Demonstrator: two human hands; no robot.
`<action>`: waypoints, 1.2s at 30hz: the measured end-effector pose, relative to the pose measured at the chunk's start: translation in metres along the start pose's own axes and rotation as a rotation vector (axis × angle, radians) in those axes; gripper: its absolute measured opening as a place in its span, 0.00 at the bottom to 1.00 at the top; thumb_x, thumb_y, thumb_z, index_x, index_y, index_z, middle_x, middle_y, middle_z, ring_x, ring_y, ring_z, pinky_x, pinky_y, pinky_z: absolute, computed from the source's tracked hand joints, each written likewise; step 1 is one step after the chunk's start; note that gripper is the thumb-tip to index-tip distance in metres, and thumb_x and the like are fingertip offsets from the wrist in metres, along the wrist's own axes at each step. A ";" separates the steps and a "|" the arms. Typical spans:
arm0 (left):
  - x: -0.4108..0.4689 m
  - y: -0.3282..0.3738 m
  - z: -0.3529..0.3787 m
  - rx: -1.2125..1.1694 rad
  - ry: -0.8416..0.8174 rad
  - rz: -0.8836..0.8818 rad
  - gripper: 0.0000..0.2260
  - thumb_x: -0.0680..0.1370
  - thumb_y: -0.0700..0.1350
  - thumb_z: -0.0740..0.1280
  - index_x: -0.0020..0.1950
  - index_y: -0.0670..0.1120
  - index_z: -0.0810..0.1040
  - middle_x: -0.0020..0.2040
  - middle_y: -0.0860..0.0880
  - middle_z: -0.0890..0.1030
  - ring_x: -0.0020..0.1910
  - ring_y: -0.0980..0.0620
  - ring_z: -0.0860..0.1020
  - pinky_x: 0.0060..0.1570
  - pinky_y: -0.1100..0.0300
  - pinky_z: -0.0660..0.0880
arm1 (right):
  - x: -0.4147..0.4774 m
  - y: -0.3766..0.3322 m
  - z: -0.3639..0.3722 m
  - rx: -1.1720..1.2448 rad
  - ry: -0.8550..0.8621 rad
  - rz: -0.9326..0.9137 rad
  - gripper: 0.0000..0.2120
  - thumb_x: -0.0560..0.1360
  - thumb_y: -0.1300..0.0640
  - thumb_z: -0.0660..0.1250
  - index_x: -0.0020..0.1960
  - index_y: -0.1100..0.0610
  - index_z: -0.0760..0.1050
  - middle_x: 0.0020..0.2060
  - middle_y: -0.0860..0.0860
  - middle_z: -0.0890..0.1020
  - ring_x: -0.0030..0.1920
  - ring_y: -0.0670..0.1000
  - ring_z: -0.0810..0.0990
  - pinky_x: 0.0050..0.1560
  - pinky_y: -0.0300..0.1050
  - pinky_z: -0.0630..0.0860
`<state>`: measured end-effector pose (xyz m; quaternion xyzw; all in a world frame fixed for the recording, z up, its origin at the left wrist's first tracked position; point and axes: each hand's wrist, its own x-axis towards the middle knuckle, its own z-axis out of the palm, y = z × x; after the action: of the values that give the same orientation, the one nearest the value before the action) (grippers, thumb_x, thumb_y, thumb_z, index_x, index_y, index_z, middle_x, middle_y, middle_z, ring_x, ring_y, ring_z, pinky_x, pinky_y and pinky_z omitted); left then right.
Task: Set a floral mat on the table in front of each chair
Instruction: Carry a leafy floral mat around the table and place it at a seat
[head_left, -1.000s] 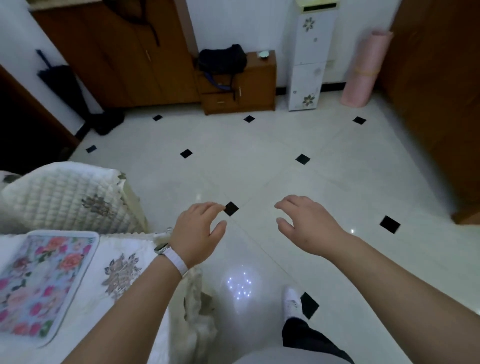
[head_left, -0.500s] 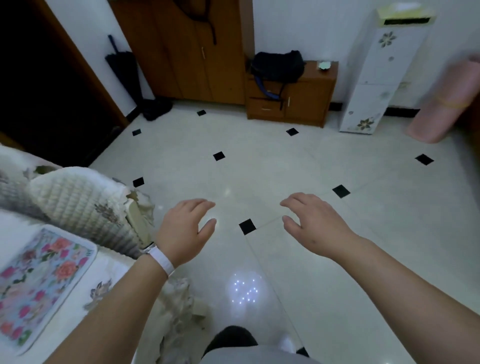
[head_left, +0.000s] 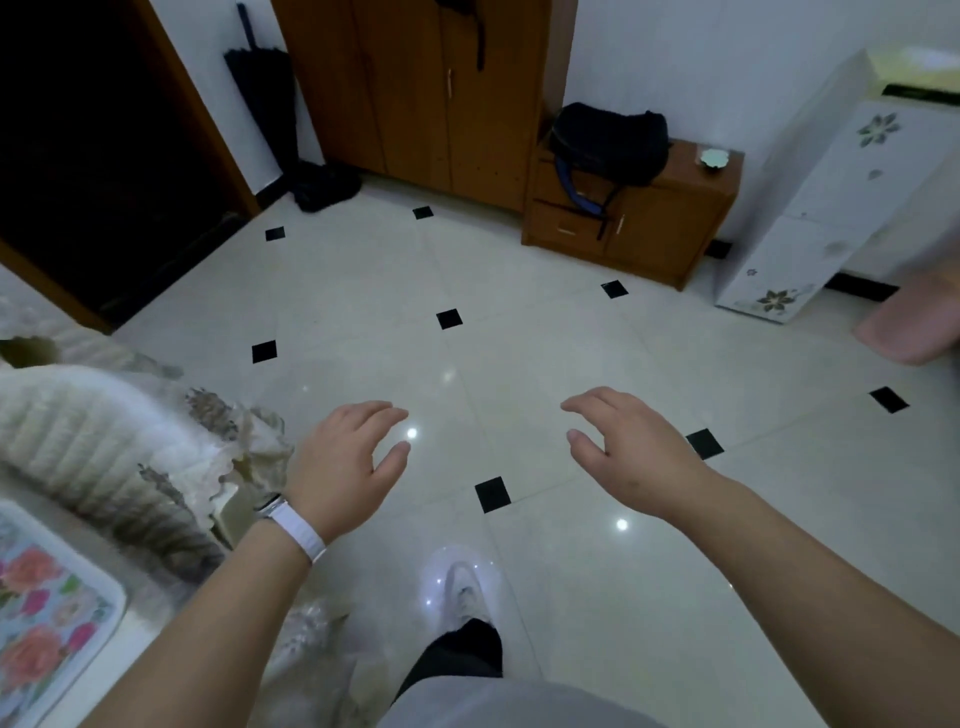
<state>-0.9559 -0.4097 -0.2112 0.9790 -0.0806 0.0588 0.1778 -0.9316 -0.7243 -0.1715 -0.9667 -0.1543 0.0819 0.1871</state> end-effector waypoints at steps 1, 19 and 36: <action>0.017 -0.011 0.000 -0.008 -0.001 -0.011 0.20 0.75 0.56 0.59 0.59 0.46 0.80 0.58 0.46 0.81 0.56 0.44 0.78 0.55 0.49 0.74 | 0.021 -0.002 -0.004 -0.007 -0.013 -0.005 0.18 0.81 0.50 0.58 0.70 0.51 0.70 0.65 0.46 0.74 0.60 0.49 0.72 0.56 0.40 0.65; 0.188 -0.163 -0.039 -0.015 0.087 -0.264 0.20 0.75 0.55 0.60 0.60 0.45 0.80 0.58 0.45 0.81 0.57 0.43 0.77 0.57 0.48 0.74 | 0.324 -0.065 -0.032 -0.025 -0.064 -0.258 0.19 0.81 0.49 0.58 0.70 0.50 0.70 0.65 0.46 0.74 0.63 0.49 0.71 0.59 0.42 0.67; 0.358 -0.218 -0.074 0.134 0.217 -0.611 0.20 0.75 0.55 0.60 0.61 0.45 0.80 0.58 0.46 0.81 0.56 0.46 0.77 0.57 0.55 0.70 | 0.641 -0.098 -0.055 0.061 -0.232 -0.693 0.19 0.80 0.48 0.58 0.70 0.50 0.69 0.65 0.46 0.74 0.63 0.48 0.71 0.59 0.41 0.66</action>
<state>-0.5725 -0.2305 -0.1651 0.9554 0.2404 0.1120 0.1302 -0.3441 -0.4450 -0.1478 -0.8353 -0.4903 0.1275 0.2136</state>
